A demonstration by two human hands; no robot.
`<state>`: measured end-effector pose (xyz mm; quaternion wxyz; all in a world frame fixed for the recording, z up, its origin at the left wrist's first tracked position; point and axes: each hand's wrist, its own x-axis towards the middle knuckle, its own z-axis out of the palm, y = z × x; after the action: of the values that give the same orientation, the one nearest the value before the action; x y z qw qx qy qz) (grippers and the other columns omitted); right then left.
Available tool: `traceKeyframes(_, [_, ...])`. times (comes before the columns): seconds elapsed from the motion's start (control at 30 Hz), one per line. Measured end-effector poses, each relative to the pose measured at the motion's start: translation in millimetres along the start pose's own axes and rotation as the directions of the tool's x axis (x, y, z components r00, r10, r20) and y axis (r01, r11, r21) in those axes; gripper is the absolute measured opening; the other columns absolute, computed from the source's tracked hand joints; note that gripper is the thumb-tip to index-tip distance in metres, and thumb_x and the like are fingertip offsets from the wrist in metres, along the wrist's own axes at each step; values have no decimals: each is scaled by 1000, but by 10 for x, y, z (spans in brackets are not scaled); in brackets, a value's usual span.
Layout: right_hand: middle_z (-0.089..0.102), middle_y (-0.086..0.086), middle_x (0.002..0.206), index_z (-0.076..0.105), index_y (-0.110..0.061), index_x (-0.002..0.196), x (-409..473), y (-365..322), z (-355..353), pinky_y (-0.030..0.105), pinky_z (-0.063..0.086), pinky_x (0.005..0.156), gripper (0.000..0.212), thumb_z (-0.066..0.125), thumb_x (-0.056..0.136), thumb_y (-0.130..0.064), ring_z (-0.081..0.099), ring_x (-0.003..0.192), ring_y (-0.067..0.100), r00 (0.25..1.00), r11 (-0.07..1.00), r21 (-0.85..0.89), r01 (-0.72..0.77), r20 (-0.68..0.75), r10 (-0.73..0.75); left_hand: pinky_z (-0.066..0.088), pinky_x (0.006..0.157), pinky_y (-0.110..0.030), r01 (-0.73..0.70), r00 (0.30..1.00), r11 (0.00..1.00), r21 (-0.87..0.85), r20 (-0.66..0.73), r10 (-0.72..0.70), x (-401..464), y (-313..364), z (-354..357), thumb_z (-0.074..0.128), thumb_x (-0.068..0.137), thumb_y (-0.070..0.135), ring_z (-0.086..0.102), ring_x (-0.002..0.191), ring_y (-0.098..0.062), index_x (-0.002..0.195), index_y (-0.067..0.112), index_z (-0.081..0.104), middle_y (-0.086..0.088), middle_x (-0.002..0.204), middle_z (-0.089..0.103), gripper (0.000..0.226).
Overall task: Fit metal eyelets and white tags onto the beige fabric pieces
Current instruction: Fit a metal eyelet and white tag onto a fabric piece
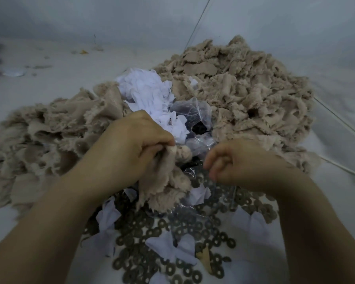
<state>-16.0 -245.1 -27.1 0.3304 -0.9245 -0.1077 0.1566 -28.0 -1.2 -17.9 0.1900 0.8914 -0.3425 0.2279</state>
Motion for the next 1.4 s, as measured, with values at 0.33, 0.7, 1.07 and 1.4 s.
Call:
traceKeyframes(0.33, [68,-26,67,70,-36,65,143,71,178,10,49,54,18,85,75,-32,64,63,-7,992,987,-106,123,22,-121,46,79,-18,36,997,989,-142,-69,-46,-11,45,155,62,83,2,58,85,-12,93,10,77,8,86,69,20])
traceKeyframes(0.7, [73,4,62,73,-15,70,147,151,23,15,53,51,20,71,88,-6,66,52,7,908,801,565,198,-414,68,51,77,-42,187,981,802,-567,151,-122,98,111,206,63,71,3,65,87,-21,80,13,74,-5,88,68,17])
traceKeyframes(1.07, [75,7,69,71,-14,80,170,24,238,22,56,55,17,65,93,-5,72,61,15,861,687,637,350,-507,31,48,60,-23,200,969,815,-543,-12,-245,113,294,601,63,73,6,60,65,-12,78,17,73,12,73,64,16])
traceKeyframes(1.4, [76,3,77,73,-11,87,225,76,259,19,57,63,12,66,92,-2,73,69,14,722,712,547,440,-687,81,47,65,-21,142,987,799,-584,27,-155,-25,268,558,62,72,-2,62,71,-8,79,9,74,7,75,64,18])
